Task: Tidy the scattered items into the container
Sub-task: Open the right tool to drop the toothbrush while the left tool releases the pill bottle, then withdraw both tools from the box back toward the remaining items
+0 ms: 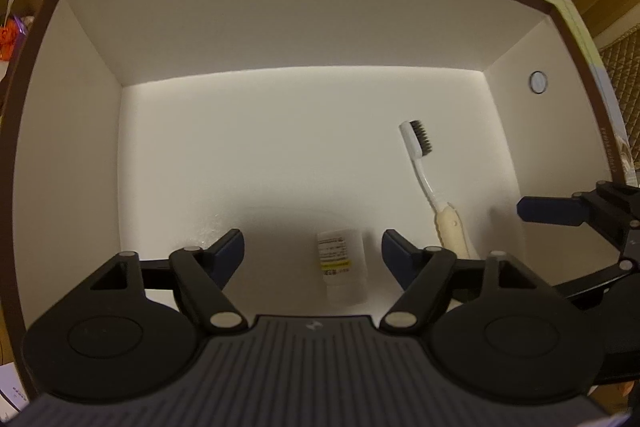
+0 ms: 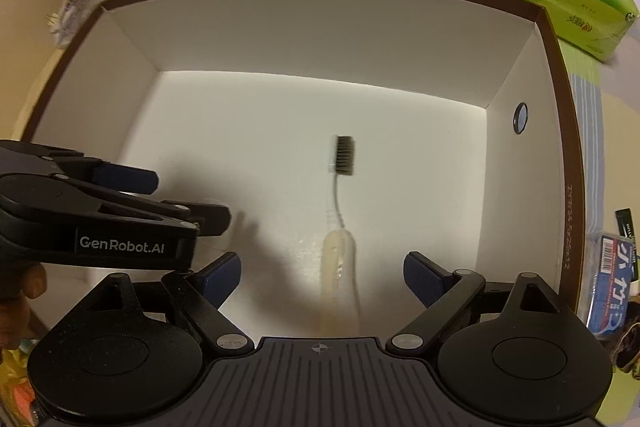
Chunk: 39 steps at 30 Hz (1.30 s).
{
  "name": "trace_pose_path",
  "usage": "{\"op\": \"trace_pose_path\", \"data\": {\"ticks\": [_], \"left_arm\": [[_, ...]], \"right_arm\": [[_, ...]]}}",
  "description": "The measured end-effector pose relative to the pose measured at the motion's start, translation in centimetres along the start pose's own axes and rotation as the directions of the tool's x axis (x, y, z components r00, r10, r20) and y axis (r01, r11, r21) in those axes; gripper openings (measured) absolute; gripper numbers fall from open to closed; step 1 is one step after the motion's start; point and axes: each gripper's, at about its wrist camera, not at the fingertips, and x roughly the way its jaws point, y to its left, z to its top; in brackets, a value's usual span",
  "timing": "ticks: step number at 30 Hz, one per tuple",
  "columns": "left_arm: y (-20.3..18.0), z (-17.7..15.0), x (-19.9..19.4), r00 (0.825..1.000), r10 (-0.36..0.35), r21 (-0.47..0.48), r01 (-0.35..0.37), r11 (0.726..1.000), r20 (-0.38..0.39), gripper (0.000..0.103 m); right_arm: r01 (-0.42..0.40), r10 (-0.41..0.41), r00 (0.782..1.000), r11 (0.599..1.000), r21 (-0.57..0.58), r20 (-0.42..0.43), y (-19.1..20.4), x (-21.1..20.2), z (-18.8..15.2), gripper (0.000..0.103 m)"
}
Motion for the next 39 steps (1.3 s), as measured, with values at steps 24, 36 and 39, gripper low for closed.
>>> {"op": "trace_pose_path", "data": {"ticks": [24,36,39], "left_arm": [[-3.4,-3.6,-9.0,0.961,0.122,0.044,-0.137,0.99,0.249,0.087],[-4.8,-9.9,-12.2,0.932,0.169,0.015,-0.183,0.983,0.322,0.09],[-5.1,-11.7,-12.4,0.93,0.191,-0.002,-0.201,0.98,0.315,0.089]], "right_arm": [[-0.06,0.071,0.969,0.997,-0.051,0.238,0.9,-7.5,-3.5,0.094],[-0.051,0.09,0.937,0.991,-0.121,0.337,1.1,-11.7,-8.7,0.094],[-0.053,0.097,0.935,0.99,-0.134,0.342,1.0,-12.1,-10.1,0.094]]}}
